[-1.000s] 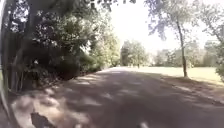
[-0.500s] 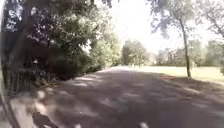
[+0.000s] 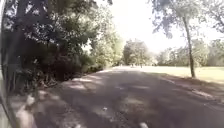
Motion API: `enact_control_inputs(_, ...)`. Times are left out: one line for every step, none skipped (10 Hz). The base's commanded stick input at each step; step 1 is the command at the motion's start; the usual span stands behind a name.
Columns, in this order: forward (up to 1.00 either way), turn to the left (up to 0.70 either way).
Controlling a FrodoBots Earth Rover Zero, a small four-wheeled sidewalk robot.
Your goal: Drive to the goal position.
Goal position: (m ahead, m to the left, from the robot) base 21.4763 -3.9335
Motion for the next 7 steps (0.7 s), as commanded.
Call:
enact_control_inputs(0.70, 0.00)
enact_control_inputs(0.70, 0.00)
enact_control_inputs(0.70, 0.00)
enact_control_inputs(0.70, 0.00)
enact_control_inputs(0.70, 0.00)
enact_control_inputs(0.70, 0.00)
enact_control_inputs(0.70, 0.00)
